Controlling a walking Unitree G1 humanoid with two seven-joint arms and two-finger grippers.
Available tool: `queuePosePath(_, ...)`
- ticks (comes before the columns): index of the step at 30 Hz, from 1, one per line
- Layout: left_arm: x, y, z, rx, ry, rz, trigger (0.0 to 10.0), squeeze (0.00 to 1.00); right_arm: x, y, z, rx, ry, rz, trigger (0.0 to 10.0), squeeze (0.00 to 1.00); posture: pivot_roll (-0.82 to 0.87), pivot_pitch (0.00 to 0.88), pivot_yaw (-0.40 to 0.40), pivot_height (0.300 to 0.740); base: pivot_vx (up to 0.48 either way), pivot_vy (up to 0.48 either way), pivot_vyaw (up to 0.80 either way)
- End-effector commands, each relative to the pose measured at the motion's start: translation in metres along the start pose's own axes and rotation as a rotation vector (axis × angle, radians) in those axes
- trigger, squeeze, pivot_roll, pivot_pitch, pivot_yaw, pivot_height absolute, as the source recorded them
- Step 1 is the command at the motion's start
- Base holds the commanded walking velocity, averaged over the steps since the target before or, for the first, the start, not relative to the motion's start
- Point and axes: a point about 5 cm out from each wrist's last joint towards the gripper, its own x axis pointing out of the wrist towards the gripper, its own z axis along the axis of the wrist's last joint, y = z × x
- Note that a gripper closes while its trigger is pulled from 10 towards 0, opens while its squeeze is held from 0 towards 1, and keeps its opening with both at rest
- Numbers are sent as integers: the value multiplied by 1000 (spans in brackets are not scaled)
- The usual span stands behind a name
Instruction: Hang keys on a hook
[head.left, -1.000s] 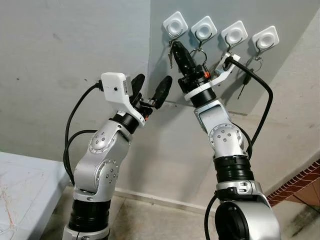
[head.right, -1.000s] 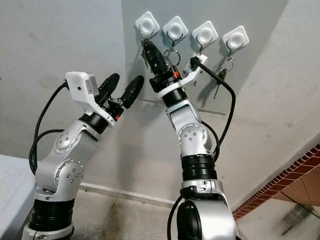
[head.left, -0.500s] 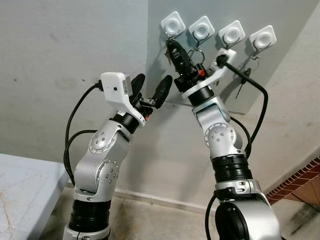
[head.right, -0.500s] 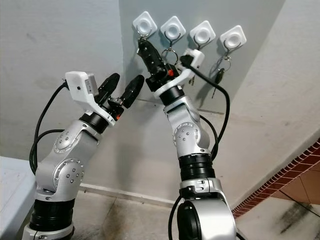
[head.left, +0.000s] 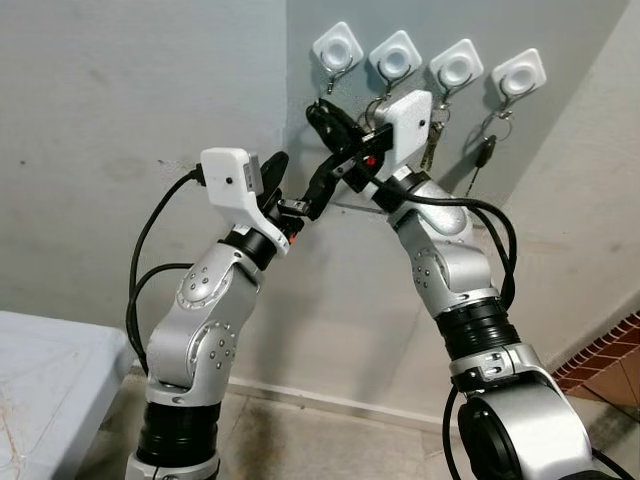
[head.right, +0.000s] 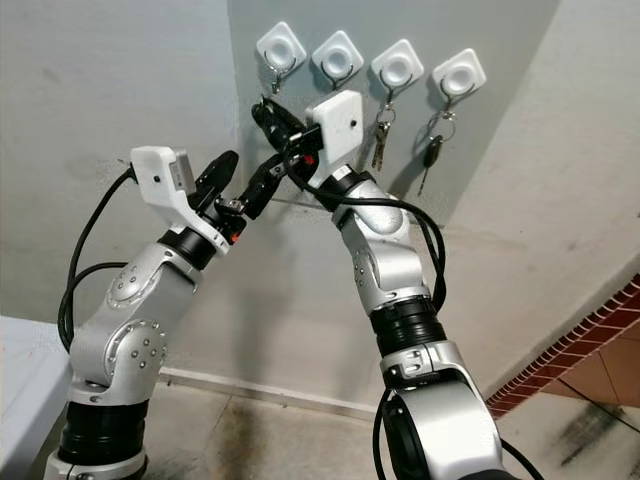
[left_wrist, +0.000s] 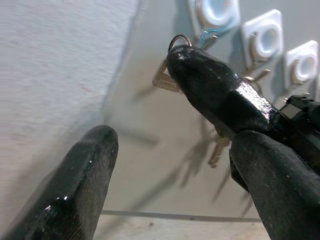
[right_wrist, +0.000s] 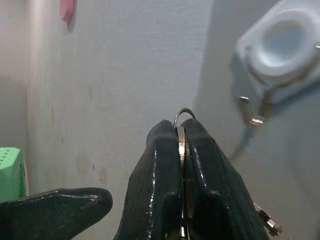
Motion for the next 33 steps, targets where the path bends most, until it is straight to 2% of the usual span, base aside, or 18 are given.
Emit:
queuePosePath(1, 5, -10, 6, -1, -25, -34, 10000, 0, 5, 12, -6, -39, 40, 66, 10000, 0, 35, 0, -63, 740, 0, 0, 0)
queuePosePath(8, 5, -10, 6, -9, -24, -32, 10000, 0, 2, 11, -14, -8, 52, 38, 10000, 0, 35, 0, -63, 740, 0, 0, 0)
queuePosePath(12, 4, -10, 6, -9, -24, -34, 10000, 0, 0, 5, -10, 148, -21, -33, 10000, 0, 34, 0, -61, 740, 0, 0, 0)
queuePosePath(13, 4, -10, 6, -9, -24, -34, 10000, 0, 0, 5, -10, 148, -21, -33, 10000, 0, 34, 0, -61, 740, 0, 0, 0)
queuePosePath(14, 5, -10, 6, -9, -23, -33, 10000, 0, -1, 2, -8, 199, -50, -55, 10000, 0, 34, 0, -61, 740, 0, 0, 0)
queuePosePath(15, 4, -10, 6, -9, -23, -33, 10000, 0, -2, 1, -7, 212, -60, -61, 10000, 0, 34, 0, -59, 740, 0, 0, 0)
queuePosePath(23, 5, -11, 6, -12, -19, -36, 10000, 0, -5, 0, -2, 278, -115, -69, 10000, 0, 29, 0, -56, 740, 0, 0, 0)
queuePosePath(33, 4, -11, 5, -12, -17, -36, 10000, 0, -6, -6, 16, 340, -229, -86, 10000, 0, 32, 0, -55, 740, 0, 0, 0)
